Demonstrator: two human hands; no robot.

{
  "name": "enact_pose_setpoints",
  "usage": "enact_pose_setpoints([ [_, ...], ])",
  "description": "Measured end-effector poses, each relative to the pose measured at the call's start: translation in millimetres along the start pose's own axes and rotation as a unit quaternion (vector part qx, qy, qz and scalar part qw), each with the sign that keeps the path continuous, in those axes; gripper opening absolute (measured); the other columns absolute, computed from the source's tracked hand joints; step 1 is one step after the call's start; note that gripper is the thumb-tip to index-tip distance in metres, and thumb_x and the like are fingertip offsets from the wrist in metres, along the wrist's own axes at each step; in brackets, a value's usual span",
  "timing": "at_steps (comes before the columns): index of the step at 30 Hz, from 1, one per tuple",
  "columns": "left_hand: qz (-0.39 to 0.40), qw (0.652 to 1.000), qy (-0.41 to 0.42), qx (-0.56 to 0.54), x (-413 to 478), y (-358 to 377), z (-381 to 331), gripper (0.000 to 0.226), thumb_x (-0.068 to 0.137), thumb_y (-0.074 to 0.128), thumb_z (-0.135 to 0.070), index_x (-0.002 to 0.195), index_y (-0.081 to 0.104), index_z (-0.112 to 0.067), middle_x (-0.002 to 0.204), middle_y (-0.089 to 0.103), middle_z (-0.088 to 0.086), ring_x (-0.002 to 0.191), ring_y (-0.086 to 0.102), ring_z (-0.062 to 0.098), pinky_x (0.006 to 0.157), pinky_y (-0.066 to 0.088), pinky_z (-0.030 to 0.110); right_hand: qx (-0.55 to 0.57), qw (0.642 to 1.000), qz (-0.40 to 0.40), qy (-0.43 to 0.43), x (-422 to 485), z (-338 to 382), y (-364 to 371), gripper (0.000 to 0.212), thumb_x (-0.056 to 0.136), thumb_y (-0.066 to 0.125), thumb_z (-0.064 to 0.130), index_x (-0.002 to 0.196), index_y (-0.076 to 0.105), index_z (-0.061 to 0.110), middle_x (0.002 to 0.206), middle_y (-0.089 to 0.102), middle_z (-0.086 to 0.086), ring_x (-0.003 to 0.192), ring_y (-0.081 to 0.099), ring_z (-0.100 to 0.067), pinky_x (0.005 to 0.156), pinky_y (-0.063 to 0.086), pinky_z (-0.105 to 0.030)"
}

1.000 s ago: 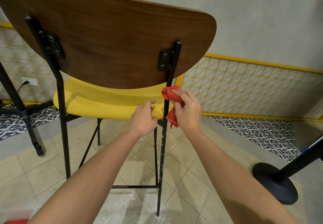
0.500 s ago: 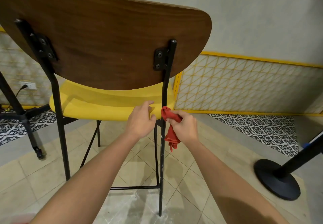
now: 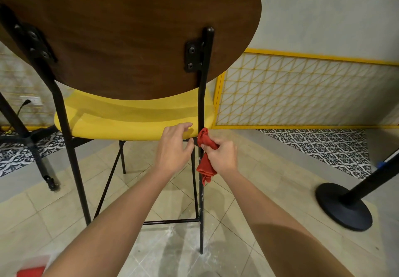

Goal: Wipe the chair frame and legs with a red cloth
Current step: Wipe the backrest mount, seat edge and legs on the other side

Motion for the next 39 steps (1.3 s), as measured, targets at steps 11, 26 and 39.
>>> enact_pose_setpoints([
  [11,-0.007,1.000,-0.009,-0.021,-5.7,3.6,7.5,0.029,0.088,0.057,-0.018,0.117,0.058,-0.020,0.104,0.064,-0.003,0.104,0.050,0.015,0.079,0.037,0.023,0.050,0.999,-0.006,0.012,3.0,0.9,-0.3,0.023,0.083,0.068,0.023,0.106,0.072,0.021,0.088,0.072,0.005,0.084,0.065,-0.016,0.080,0.053,-0.034],
  [26,0.033,0.998,-0.041,-0.030,-18.2,28.9,32.6,0.032,0.087,0.060,-0.021,0.119,0.057,-0.017,0.103,0.063,0.000,0.102,0.054,0.017,0.084,0.043,0.031,0.075,0.995,-0.058,0.028,-7.2,-12.9,-0.4,0.019,0.077,0.075,0.025,0.094,0.068,0.018,0.082,0.066,0.007,0.079,0.063,-0.012,0.074,0.051,-0.028],
  [39,0.066,0.994,-0.077,-0.038,-29.7,51.7,44.3,0.034,0.089,0.057,-0.023,0.122,0.054,-0.020,0.103,0.060,-0.003,0.105,0.051,0.017,0.085,0.043,0.032,0.042,0.994,-0.025,0.096,-14.3,-54.3,21.9,0.011,0.076,0.075,0.022,0.086,0.071,0.020,0.081,0.069,0.004,0.079,0.065,-0.018,0.079,0.054,-0.037],
])
Point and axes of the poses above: each hand's wrist, its own x-axis towards the middle knuckle, its own y-axis out of the palm, z = x × y, the point moved 9 cm from there along x, towards the middle knuckle
